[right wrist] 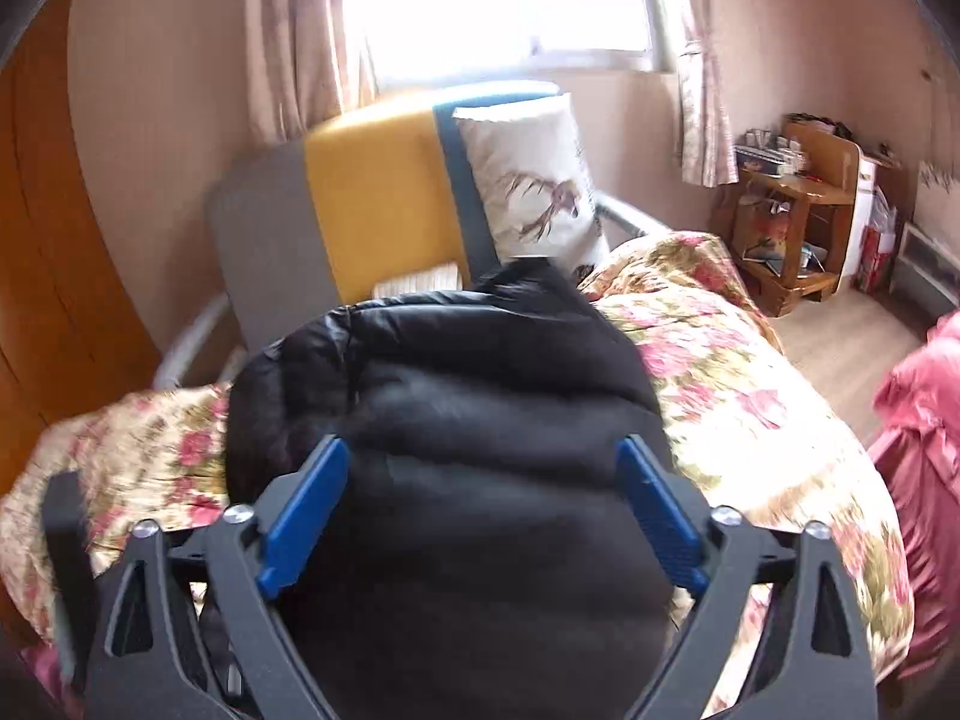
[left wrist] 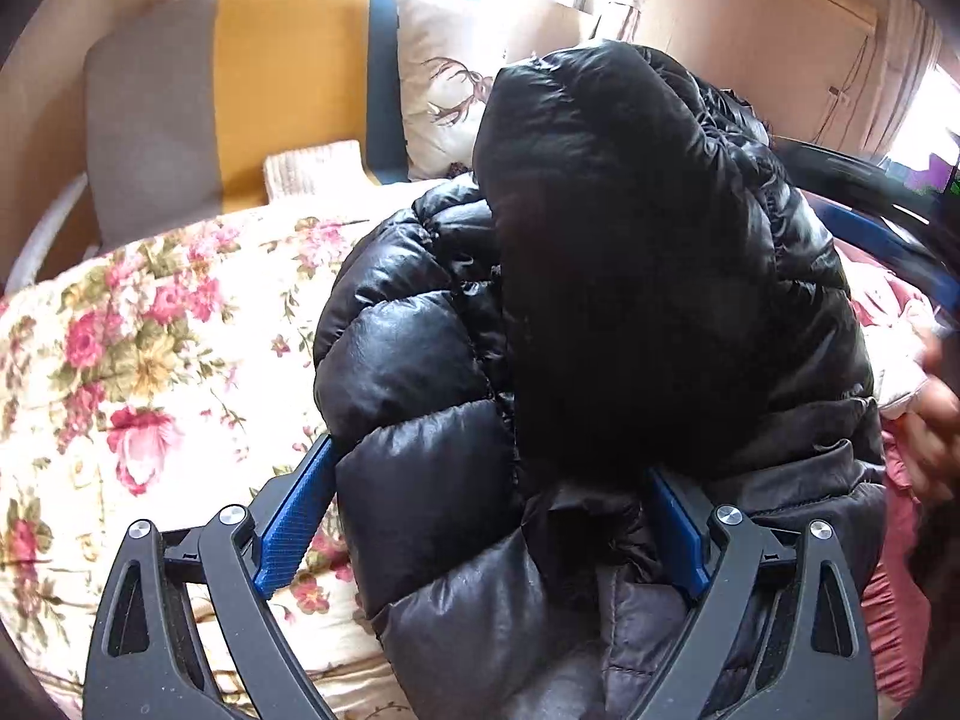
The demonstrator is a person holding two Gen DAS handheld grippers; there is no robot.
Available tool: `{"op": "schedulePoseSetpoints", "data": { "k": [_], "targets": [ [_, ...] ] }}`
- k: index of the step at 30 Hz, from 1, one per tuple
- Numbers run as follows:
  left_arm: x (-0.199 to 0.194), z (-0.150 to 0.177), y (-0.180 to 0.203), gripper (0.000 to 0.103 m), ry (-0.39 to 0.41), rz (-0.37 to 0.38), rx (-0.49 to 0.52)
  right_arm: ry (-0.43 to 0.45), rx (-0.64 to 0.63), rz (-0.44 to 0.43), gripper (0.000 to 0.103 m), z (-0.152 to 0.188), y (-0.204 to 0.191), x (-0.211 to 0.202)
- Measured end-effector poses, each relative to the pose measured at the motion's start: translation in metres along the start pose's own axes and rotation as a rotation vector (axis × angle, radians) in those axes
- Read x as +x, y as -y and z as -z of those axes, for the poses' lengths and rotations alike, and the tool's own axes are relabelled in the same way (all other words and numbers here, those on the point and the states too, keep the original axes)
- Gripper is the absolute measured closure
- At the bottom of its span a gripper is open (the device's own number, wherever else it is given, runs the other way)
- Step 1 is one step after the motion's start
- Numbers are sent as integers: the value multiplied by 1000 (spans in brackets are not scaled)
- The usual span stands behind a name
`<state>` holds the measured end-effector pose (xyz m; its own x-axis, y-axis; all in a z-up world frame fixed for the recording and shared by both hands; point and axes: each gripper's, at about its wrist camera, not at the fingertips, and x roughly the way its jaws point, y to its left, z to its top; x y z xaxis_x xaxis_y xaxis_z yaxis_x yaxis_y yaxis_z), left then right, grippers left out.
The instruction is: Fold large clothes
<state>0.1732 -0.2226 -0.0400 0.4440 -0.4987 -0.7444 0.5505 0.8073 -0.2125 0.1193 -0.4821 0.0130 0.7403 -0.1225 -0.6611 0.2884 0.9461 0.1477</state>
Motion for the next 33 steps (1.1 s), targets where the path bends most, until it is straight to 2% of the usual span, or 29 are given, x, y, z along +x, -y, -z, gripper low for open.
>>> {"op": "schedulePoseSetpoints", "data": {
  "k": [3, 6, 8, 11, 14, 18, 23, 29, 33],
  "targets": [
    [-5, 9, -7, 11, 15, 3, -6, -108, -73, 40, 17, -13, -33, 53],
    [5, 16, -31, 11, -6, 5, -63, -182, -135, 80, 16, -4, -58, 94],
    [7, 16, -43, 11, -11, 6, -102, -198, -166, 116, 16, 21, -71, 127],
    [-1, 18, -45, 11, -9, -3, -109, -209, -179, 170, 16, 50, -64, 152],
    [-13, 22, -41, 11, -3, -6, -99, -199, -195, 165, 15, 50, -63, 139],
    [-25, 18, -39, 11, 34, -5, -107, -134, -157, 127, 9, 41, -53, 95],
    [-37, 9, -32, 10, 65, -37, -104, -76, -138, 131, 6, 36, -54, 53],
    [-59, 9, -28, 5, 103, -105, -93, -53, -79, 140, 4, 43, -48, 21],
    [-73, 12, -21, 4, 137, -171, -83, -35, -35, 181, 2, 57, -47, 0]
  ]
}}
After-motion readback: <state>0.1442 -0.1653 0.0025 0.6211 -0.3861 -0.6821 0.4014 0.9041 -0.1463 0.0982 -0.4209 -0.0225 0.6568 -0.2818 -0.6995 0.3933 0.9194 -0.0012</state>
